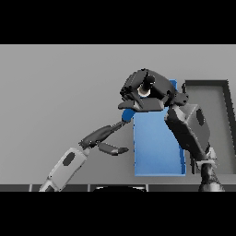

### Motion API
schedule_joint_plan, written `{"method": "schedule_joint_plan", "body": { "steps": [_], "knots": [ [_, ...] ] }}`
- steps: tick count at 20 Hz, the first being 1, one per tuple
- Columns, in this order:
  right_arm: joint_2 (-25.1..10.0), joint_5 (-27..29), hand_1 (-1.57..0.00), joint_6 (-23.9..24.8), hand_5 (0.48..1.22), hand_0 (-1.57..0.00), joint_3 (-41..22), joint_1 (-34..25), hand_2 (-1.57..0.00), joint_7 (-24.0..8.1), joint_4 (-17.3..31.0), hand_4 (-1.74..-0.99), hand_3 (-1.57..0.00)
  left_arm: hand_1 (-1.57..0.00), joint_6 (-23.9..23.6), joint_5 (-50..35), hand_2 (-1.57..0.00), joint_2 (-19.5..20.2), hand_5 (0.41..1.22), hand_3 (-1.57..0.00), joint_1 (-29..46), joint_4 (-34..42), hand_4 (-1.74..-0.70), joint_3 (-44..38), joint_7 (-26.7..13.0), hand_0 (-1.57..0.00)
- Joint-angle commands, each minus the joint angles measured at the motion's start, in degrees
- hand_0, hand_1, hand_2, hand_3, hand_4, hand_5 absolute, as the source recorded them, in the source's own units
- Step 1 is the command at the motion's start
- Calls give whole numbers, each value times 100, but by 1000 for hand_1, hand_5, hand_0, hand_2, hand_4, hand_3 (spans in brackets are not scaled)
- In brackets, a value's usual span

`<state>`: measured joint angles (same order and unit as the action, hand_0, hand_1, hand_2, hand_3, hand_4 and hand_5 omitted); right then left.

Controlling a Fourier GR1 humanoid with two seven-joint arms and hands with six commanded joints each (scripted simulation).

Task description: Pick up the blue pipe and place it into the blue bin.

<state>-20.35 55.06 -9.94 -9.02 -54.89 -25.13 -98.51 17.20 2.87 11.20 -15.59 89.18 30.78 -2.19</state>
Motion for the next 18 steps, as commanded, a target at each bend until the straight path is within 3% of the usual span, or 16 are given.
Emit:
{"method": "schedule_joint_plan", "body": {
  "steps": [1, 5, 9, 12, 15, 18],
  "knots": [
    [-98, -24, -1571, 129, 1113, -1571, 110, -227, -1571, 50, 214, -1727, -1571, 0, 22, -20, 1, 30, 499, 0, 17, 45, -907, -4, 34, 0],
    [-523, -441, -1571, 492, 1131, -1571, 386, -609, -1571, 170, 1313, -1735, -1571, 1, 49, -72, 1, -8, 491, 1, 10, 17, -907, -9, -159, 1],
    [-874, -765, -1571, 521, 1124, -1571, 424, -111, -1571, 76, 2065, -1739, -1571, 1, 66, -158, 1, 13, 489, 1, 31, -11, -906, -86, -143, 1],
    [-891, -919, -1571, 673, 1121, -1571, 283, 485, -1571, 102, 2221, -1740, -1571, 1, 79, -163, 1, 66, 487, 1, 23, 13, -893, -108, -151, 1],
    [-946, -986, -1571, 987, 1120, -1571, 79, 1031, -1571, -167, 2118, -1740, -1571, 1, 54, -197, 1, 34, 474, 1, -2, -7, -890, -139, -276, 1],
    [-910, -930, -1571, 1270, 1120, -1571, -146, 1558, -1571, -530, 2125, -1741, -1571, 1, 83, -163, 1, 42, 466, 1, 63, -37, -887, -94, -87, 1]
  ]
}}
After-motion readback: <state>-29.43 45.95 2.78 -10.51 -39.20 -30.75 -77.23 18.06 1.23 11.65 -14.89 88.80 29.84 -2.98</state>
